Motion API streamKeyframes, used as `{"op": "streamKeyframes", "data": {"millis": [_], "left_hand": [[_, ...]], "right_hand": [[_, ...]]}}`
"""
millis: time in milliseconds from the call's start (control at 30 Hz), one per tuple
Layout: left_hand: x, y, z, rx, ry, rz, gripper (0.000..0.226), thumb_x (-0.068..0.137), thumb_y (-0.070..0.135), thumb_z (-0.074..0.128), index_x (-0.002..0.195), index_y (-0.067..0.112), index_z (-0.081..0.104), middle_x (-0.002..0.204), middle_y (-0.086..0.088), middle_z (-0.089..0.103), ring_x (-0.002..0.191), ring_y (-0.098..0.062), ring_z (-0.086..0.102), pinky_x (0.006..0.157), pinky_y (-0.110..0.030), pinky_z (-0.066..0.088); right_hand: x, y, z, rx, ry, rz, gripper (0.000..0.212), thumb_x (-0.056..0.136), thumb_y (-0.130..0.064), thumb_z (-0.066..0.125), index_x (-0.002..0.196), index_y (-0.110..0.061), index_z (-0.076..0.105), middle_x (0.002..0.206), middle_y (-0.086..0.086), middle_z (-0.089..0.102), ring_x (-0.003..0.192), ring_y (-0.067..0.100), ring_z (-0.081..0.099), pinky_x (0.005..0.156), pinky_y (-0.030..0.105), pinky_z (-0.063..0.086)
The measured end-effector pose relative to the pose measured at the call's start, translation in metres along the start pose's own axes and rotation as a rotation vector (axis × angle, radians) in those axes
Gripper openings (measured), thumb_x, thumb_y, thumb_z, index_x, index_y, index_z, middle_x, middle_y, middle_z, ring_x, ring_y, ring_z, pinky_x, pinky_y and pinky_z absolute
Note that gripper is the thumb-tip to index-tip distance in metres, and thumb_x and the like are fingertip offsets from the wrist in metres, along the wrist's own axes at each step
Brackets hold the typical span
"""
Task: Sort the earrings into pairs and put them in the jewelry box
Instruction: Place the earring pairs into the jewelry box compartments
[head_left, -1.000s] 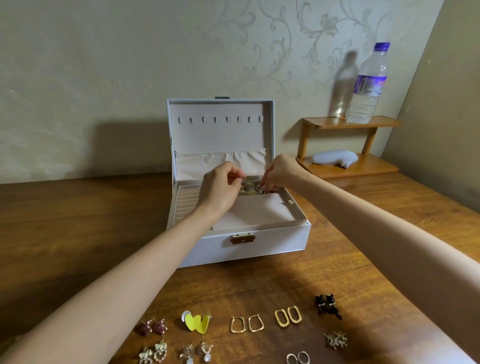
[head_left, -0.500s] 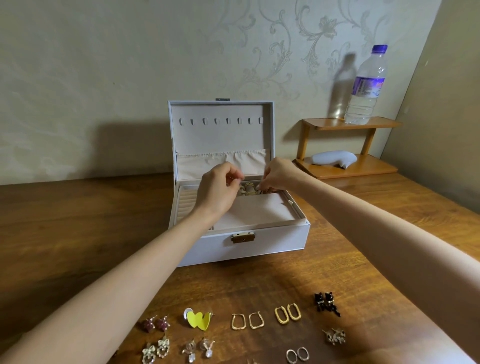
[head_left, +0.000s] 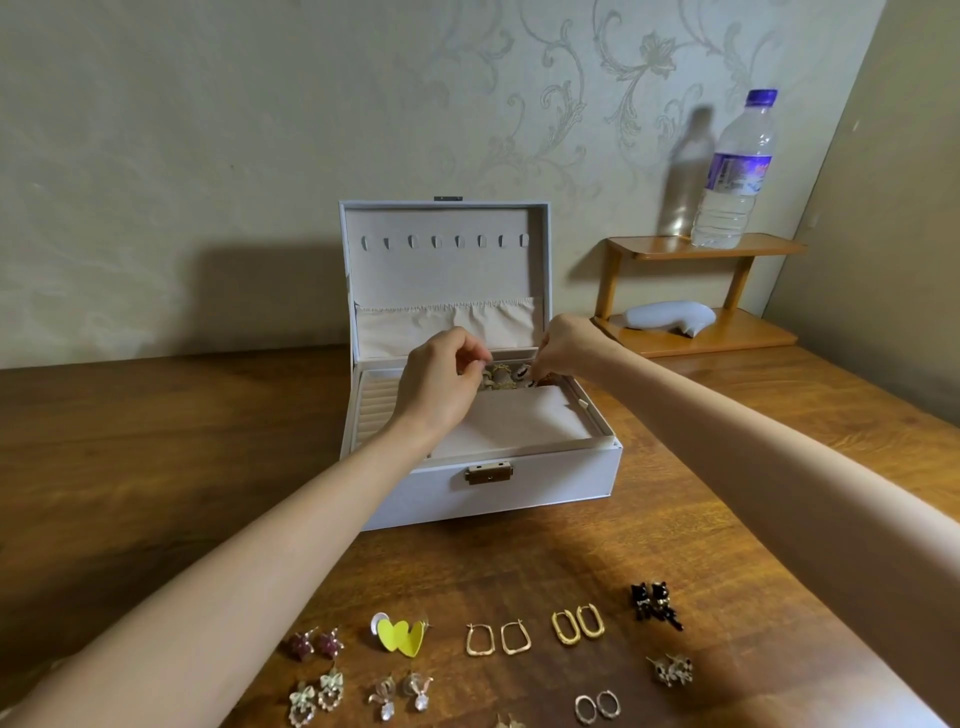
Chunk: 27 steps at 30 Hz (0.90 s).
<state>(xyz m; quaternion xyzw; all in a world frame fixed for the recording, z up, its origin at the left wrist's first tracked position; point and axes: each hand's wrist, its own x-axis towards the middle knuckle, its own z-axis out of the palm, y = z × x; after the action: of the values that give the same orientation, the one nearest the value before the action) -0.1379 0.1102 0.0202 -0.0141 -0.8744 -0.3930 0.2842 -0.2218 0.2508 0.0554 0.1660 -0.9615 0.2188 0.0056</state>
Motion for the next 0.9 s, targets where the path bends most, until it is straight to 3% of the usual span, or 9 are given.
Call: {"op": "streamKeyframes", "data": {"millis": [100,233,300,367,500,633,700,800,900], "left_hand": [[0.000,0.000,-0.001,0.008,0.004,0.015,0.010,0.087,0.005,0.058,0.089,0.014,0.063,0.092,-0.002,0.065,0.086,-0.017,0.060,0.081,-0.038,0.052],[-0.002,0.003,-0.011,0.022,0.037,0.049,0.009,0.088,0.006,0.056,0.094,0.011,0.061,0.096,-0.002,0.064,0.086,-0.016,0.060,0.073,-0.029,0.053],[-0.004,0.001,-0.021,0.118,0.080,0.056,0.010,0.090,0.009,0.054,0.099,0.011,0.058,0.097,0.000,0.061,0.084,-0.014,0.058,0.064,-0.021,0.047],[-0.006,-0.006,-0.035,0.289,0.138,0.031,0.014,0.091,0.011,0.050,0.105,0.012,0.054,0.101,0.001,0.059,0.083,-0.013,0.055,0.061,-0.024,0.039],[-0.015,-0.024,-0.069,0.607,0.101,-0.149,0.028,0.092,0.024,0.052,0.116,0.011,0.046,0.118,-0.010,0.054,0.094,-0.024,0.057,0.066,-0.033,0.045],[-0.023,-0.038,-0.088,0.790,-0.119,-0.383,0.051,0.092,0.044,0.048,0.125,0.007,0.040,0.112,-0.012,0.059,0.095,-0.027,0.059,0.074,-0.036,0.046],[-0.023,-0.042,-0.091,0.771,-0.210,-0.444,0.049,0.092,0.050,0.044,0.116,0.008,0.049,0.102,-0.008,0.062,0.088,-0.024,0.061,0.072,-0.035,0.048],[-0.025,-0.043,-0.086,0.644,-0.327,-0.452,0.036,0.092,0.050,0.045,0.083,0.016,0.052,0.081,-0.001,0.058,0.073,-0.017,0.058,0.064,-0.031,0.046],[-0.026,-0.042,-0.080,0.625,-0.357,-0.445,0.031,0.094,0.044,0.043,0.080,0.017,0.049,0.079,-0.002,0.058,0.074,-0.019,0.059,0.064,-0.033,0.048]], "right_hand": [[0.001,0.003,-0.001,0.037,0.001,0.003,0.033,0.074,-0.018,0.076,0.099,0.002,0.066,0.092,0.014,0.065,0.080,0.021,0.056,0.071,0.033,0.049],[-0.003,0.008,-0.003,0.147,0.034,-0.001,0.030,0.079,-0.016,0.072,0.094,0.009,0.068,0.079,0.017,0.064,0.070,0.018,0.052,0.063,0.029,0.042],[-0.008,0.012,-0.006,0.171,0.069,-0.014,0.027,0.082,-0.017,0.069,0.092,0.008,0.068,0.085,0.020,0.067,0.073,0.020,0.055,0.066,0.030,0.044],[-0.015,0.018,-0.008,0.152,0.096,-0.021,0.022,0.083,-0.019,0.068,0.091,0.001,0.068,0.087,0.014,0.067,0.079,0.021,0.059,0.069,0.032,0.048],[-0.035,0.031,-0.008,0.112,0.125,-0.027,0.017,0.084,-0.022,0.066,0.095,-0.009,0.064,0.092,0.007,0.064,0.080,0.017,0.055,0.068,0.030,0.045],[-0.055,0.037,-0.008,0.104,-0.051,0.041,0.029,0.087,-0.030,0.062,0.106,-0.008,0.059,0.079,0.002,0.057,0.068,0.015,0.053,0.055,0.024,0.042],[-0.058,0.035,-0.008,0.080,-0.110,0.072,0.030,0.091,-0.031,0.058,0.107,-0.006,0.060,0.072,0.003,0.056,0.059,0.015,0.049,0.047,0.023,0.038],[-0.057,0.033,-0.006,0.077,-0.107,0.104,0.027,0.095,-0.027,0.051,0.106,-0.005,0.062,0.067,0.003,0.054,0.053,0.014,0.047,0.043,0.023,0.034],[-0.055,0.033,-0.002,0.061,-0.056,0.108,0.028,0.095,-0.024,0.047,0.101,-0.003,0.065,0.079,0.008,0.063,0.065,0.019,0.056,0.057,0.028,0.045]]}}
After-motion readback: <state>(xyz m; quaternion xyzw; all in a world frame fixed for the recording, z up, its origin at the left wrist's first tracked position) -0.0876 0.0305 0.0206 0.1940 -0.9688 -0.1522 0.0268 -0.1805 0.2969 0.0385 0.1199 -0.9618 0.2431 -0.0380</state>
